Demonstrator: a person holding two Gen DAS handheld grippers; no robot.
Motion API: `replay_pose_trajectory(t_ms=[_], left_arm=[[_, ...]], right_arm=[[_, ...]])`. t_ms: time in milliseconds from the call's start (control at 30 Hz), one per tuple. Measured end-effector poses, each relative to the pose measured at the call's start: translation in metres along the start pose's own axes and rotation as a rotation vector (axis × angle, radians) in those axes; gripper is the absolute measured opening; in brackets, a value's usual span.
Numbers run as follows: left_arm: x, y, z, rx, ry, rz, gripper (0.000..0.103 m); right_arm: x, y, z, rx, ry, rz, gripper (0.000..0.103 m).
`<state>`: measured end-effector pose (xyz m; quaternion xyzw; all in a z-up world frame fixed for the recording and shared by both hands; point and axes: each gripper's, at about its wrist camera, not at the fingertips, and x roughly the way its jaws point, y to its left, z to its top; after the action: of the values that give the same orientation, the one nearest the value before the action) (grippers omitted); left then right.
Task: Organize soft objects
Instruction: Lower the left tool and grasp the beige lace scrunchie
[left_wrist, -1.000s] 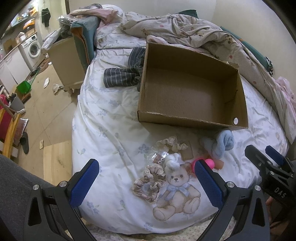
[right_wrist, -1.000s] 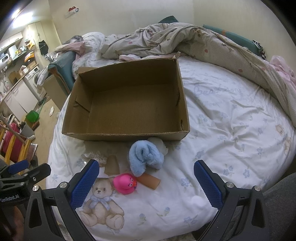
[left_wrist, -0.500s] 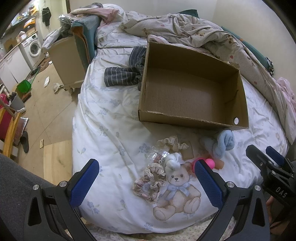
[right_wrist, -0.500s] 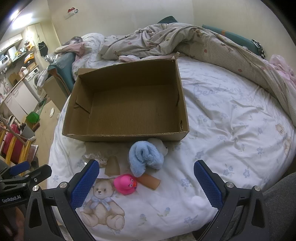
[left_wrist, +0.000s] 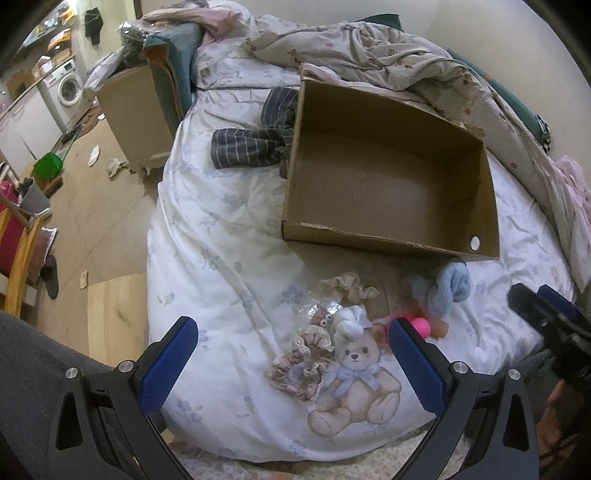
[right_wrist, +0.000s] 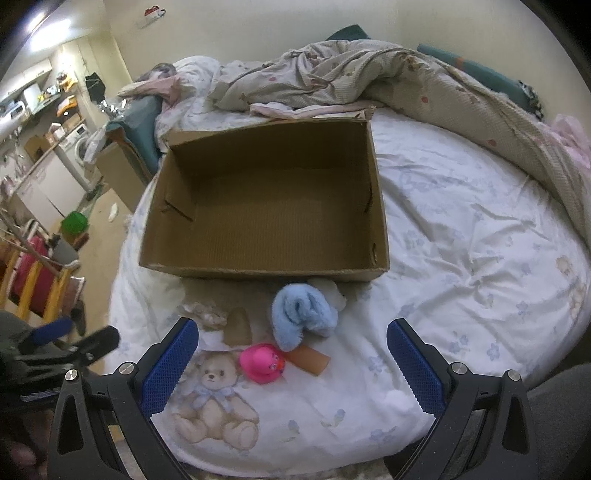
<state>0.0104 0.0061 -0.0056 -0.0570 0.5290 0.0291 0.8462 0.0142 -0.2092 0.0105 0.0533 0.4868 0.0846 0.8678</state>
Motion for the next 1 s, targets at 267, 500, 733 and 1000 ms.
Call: replay_pose_trajectory(t_ms=[267, 500, 733, 1000], left_arm=[[0.001, 0.020, 0.013, -0.066, 0.020, 0.049, 0.103], [0.023, 0.043, 0.015, -0.123, 0.122, 0.066, 0.102], [0.067, 0.026, -0.006, -0.071, 0.328, -0.008, 0.083], [0.107, -0.025, -0.040, 0.229, 0.470, 0.033, 0.078]], right_arm=[[0.023, -0.016, 0.033, 0.013, 0.127, 0.084, 0.103], [0.052, -0.025, 0.027, 0.013, 0.162, 0.090, 0.103], [0.059, -0.036, 0.026, 0.062, 0.178, 0.099, 0.103], [0.065, -0.030, 0.024, 0.038, 0.214, 0.102, 0.103]])
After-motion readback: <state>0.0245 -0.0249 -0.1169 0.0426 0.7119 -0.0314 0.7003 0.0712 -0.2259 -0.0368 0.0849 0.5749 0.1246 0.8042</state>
